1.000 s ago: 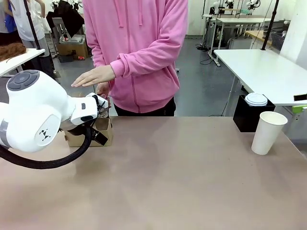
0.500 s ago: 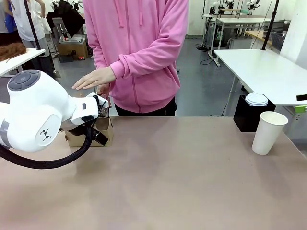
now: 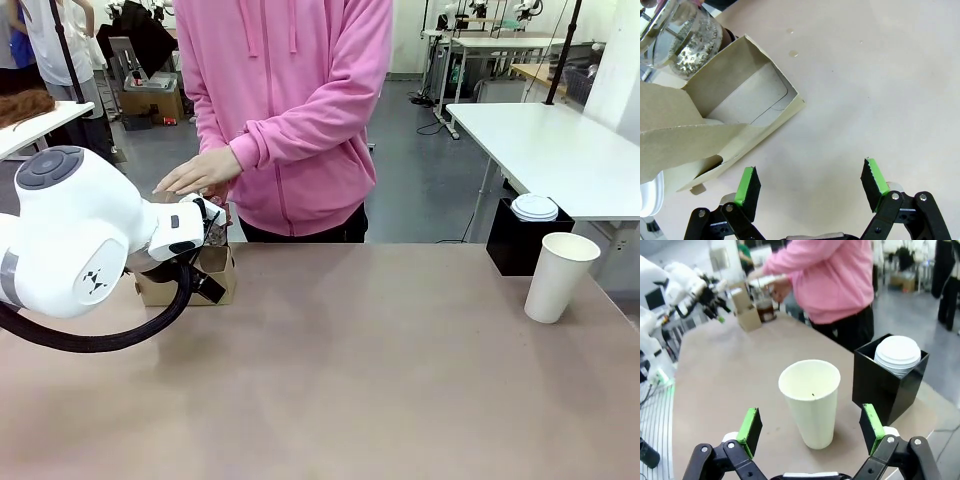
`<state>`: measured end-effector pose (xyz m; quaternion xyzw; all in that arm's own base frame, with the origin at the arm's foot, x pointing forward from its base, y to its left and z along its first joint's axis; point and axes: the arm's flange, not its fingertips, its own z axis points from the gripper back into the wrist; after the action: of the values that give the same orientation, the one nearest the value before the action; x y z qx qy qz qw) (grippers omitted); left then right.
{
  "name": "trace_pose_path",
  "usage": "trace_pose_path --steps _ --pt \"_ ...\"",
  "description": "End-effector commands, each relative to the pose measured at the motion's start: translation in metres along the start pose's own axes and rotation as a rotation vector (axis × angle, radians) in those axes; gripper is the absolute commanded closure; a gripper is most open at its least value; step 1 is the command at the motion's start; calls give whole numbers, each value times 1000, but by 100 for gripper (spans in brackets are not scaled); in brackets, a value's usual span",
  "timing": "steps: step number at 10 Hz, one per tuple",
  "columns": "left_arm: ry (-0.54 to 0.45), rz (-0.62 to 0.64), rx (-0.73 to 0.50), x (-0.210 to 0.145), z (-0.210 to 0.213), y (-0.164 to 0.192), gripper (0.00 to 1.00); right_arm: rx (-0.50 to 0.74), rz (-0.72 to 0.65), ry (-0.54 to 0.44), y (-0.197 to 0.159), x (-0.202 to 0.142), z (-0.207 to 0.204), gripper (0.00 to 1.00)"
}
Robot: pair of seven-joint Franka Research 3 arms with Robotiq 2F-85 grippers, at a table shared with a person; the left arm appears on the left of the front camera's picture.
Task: Pour a drink into a cup and package it in a carrier.
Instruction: Pick up the 600 ml Paper Cup and place it in the middle top area of the table.
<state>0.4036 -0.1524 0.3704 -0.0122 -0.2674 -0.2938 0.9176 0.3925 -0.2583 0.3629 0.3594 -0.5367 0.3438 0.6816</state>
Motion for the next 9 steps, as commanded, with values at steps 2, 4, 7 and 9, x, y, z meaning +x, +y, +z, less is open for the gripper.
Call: trace_pose_path --steps 2,4,7,9 --pt "-1 1 -1 0 0 0 0 5 39 -131 -19 -48 -15 0" --pt "-1 1 -1 0 0 0 0 -29 43 -162 -14 -76 -37 0" --pt "-1 1 -1 0 0 0 0 -16 51 -171 -4 -101 -61 0" --pt "-1 1 -1 0 0 0 0 -27 43 -174 -2 -108 -79 0"
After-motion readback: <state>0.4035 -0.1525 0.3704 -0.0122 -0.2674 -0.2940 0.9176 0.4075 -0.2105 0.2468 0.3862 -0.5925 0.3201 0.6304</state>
